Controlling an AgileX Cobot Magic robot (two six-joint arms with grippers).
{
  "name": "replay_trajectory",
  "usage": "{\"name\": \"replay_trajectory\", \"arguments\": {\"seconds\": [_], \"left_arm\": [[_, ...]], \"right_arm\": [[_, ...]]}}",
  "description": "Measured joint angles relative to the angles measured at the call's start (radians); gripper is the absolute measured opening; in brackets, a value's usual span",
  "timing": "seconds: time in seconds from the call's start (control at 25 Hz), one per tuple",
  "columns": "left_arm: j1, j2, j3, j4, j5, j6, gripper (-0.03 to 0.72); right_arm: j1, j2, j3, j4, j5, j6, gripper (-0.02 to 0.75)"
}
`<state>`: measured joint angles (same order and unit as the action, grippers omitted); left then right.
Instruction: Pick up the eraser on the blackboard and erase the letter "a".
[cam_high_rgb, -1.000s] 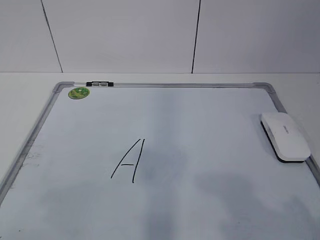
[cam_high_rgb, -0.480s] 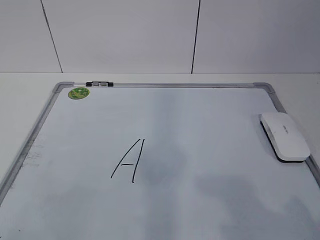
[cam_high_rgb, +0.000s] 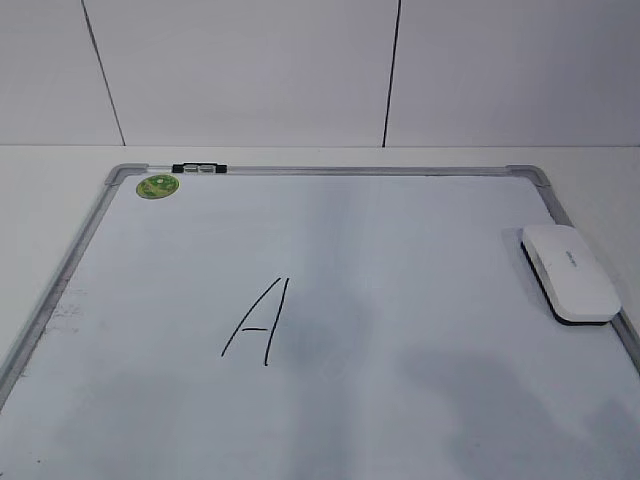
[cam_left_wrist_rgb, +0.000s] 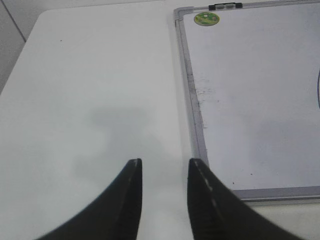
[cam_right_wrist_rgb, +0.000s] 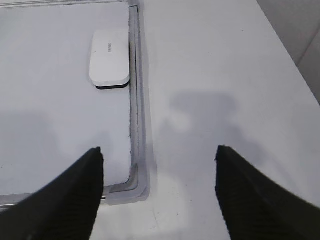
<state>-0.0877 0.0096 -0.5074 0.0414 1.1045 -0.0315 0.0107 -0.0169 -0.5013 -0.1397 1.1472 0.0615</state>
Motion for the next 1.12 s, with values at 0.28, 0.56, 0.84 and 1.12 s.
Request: {"name": "replay_trajectory", "arguments": {"seconds": [0.28, 0.56, 0.84, 1.12], "left_arm": [[0.084, 0.0, 0.0, 0.0, 0.0, 0.0, 0.235], [0.093, 0.0, 0.0, 0.0, 0.0, 0.0, 0.235], [0.093, 0.0, 0.0, 0.0, 0.0, 0.0, 0.235], [0.093, 0.0, 0.0, 0.0, 0.0, 0.0, 0.235]], "right_arm": [[-0.047, 0.0, 0.0, -0.002, 0.0, 0.0, 0.559], [-0.053, 0.0, 0.0, -0.002, 0.0, 0.0, 0.559], [-0.053, 0.0, 0.0, -0.002, 0.0, 0.0, 0.559], [-0.053, 0.0, 0.0, -0.002, 0.0, 0.0, 0.559]]}}
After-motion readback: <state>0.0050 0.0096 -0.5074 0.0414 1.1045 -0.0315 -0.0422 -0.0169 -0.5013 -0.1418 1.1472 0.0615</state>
